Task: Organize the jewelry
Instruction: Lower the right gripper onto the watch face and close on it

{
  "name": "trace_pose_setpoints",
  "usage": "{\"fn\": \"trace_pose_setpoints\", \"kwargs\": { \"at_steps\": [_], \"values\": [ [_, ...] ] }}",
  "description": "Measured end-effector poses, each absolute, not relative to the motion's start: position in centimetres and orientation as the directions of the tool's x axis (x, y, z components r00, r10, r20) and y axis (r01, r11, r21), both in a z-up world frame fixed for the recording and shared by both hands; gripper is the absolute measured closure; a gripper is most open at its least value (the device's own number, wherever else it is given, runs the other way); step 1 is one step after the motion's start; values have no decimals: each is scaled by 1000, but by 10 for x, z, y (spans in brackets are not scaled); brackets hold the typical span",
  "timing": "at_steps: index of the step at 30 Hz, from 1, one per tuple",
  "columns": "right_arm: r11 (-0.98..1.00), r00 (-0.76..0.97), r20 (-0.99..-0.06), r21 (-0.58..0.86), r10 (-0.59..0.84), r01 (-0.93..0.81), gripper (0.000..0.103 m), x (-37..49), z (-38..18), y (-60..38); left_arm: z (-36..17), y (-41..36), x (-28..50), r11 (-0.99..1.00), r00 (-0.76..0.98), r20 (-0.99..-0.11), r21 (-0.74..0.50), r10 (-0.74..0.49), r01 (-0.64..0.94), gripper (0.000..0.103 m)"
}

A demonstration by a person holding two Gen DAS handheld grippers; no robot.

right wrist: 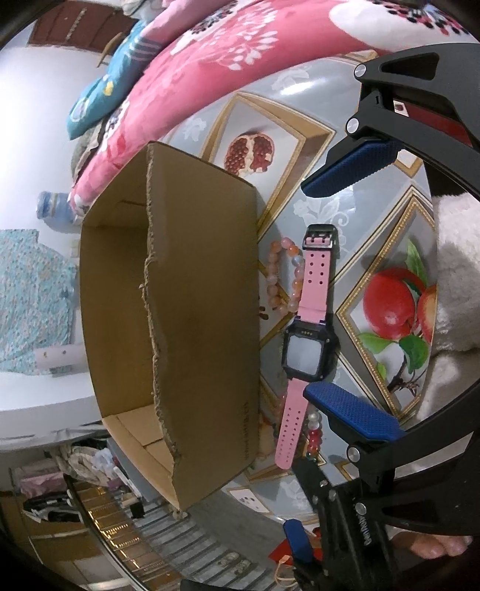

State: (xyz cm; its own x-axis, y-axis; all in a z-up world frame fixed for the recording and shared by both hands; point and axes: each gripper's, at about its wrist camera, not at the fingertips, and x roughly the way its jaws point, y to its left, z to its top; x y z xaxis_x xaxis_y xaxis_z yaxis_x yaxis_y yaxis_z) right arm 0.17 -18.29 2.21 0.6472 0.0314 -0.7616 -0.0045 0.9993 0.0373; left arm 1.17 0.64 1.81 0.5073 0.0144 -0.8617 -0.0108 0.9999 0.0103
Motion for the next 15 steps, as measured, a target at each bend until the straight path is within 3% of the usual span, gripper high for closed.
{"fn": "trace_pose_setpoints", "kwargs": {
  "at_steps": [9, 15],
  "values": [
    [991, 712, -691, 48, 125, -128, 7, -12, 28, -185, 11, 45, -3, 999, 580, -814, 8, -12, 31, 6],
    [957, 709, -679, -35, 189, -288, 8, -11, 21, -164, 17, 56, -5, 985, 607, -776, -123, -173, 124, 6]
  ]
}}
